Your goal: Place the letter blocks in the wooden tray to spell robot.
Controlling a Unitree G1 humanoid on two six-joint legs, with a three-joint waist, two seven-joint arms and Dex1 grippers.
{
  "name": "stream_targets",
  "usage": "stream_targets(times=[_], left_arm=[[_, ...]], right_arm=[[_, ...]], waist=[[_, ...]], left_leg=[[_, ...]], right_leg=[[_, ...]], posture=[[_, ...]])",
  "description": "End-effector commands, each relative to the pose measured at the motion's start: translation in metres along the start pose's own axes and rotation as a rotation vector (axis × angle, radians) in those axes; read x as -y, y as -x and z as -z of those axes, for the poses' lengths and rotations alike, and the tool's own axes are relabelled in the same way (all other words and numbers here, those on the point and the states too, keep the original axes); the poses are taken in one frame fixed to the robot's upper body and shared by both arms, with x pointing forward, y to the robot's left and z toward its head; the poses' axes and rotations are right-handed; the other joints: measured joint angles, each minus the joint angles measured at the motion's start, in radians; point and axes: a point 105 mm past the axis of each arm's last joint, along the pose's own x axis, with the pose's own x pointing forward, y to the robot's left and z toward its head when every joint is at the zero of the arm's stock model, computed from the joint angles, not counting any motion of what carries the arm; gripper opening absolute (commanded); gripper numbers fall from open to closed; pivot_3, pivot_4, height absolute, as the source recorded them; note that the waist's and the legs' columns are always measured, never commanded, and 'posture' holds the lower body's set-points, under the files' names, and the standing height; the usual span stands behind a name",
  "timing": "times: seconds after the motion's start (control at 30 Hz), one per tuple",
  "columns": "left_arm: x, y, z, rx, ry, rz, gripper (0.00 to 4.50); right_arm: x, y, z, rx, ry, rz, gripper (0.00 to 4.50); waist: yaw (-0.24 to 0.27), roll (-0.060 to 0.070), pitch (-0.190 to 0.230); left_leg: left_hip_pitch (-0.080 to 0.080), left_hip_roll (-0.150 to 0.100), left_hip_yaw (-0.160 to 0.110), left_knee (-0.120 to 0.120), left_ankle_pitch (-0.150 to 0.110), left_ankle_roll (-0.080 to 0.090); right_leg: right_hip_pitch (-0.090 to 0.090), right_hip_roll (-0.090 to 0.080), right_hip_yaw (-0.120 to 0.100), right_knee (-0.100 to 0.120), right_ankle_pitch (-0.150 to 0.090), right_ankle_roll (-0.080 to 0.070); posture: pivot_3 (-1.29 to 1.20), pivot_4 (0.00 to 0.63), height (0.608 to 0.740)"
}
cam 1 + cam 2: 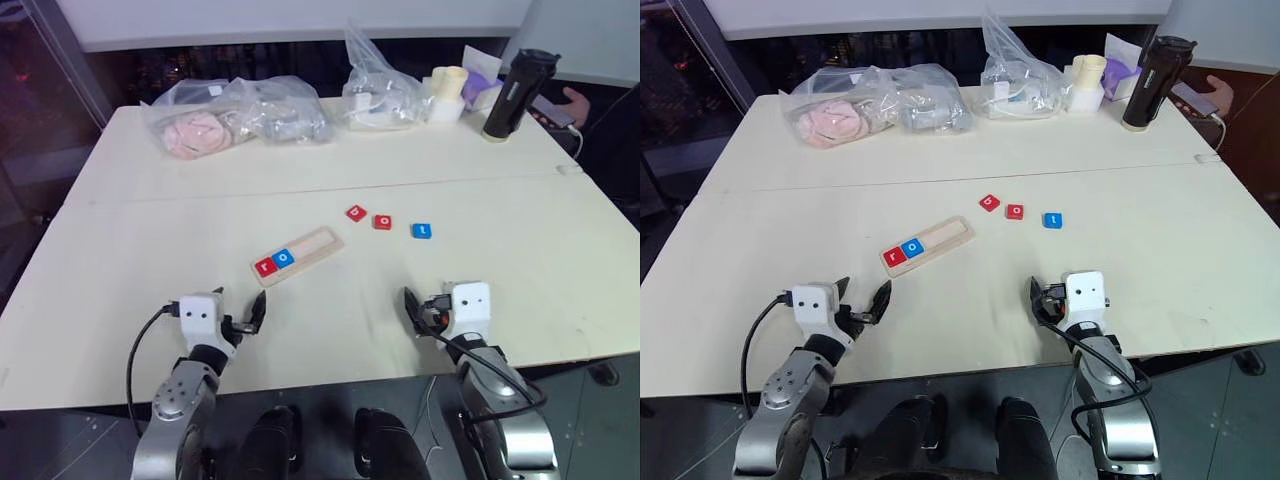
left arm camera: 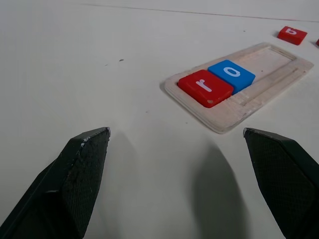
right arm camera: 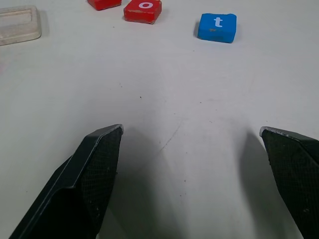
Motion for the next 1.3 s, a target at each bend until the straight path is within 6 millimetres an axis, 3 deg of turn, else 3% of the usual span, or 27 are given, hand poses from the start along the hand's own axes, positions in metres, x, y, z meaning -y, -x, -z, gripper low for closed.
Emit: stream_targets(times=[0.03,0.4,0.77,1.0,1.17,1.3], left_arm=[[0.000,0.004,-0.015,0.050,-0.023,0.006,4.50],[0.004,0.013,-0.021,0.050,-0.024,0.081,4.50],[0.004,0.013,-0.039,0.120,-0.018,0.187,4.50],[0.002,0.009,-0.047,0.123,-0.054,0.256,4.50],[0.005,0.002,-0.057,0.101,-0.102,0.390,4.50],[0.005,-0.006,-0.069,0.030,-0.176,0.642,4.50]], right_arm=[[-0.005,0.001,0.003,-0.009,0.002,-0.026,4.46],[-0.006,0.004,0.000,-0.001,0.021,-0.048,4.46],[-0.007,0.009,-0.033,0.097,0.106,-0.087,4.46],[-0.007,0.011,-0.040,0.101,0.121,-0.102,4.46],[-0.009,0.012,-0.043,0.091,0.162,-0.181,4.46],[-0.008,0.007,-0.050,0.097,0.195,-0.251,4.46]], waist=[[0.000,0.000,0.000],[0.001,0.000,0.000],[0.007,0.000,0.000],[0.008,0.000,0.000],[0.009,0.000,0.000],[0.009,-0.001,0.000]], left_leg=[[0.000,0.000,0.000,0.000,0.000,0.000],[0.000,0.000,0.000,-0.001,0.000,0.000],[0.000,0.000,0.000,-0.004,0.000,0.000],[0.000,0.000,0.000,-0.002,0.000,0.000],[0.001,0.000,0.000,0.000,0.000,0.000],[0.001,0.000,0.000,0.002,0.000,0.000]], right_leg=[[0.000,0.000,0.000,0.000,0.000,0.000],[0.000,0.000,0.000,-0.002,0.000,0.000],[0.000,0.000,0.000,-0.004,0.001,-0.002],[0.001,0.001,-0.001,-0.003,0.003,-0.004],[0.002,0.002,-0.001,-0.003,0.003,-0.004],[0.003,0.002,-0.002,-0.002,0.004,-0.005]], posture=[[0.00,0.150,0.738],[0.00,0.150,0.738],[0.00,0.150,0.738],[0.00,0.150,0.738],[0.00,0.150,0.738],[0.00,0.150,0.738]])
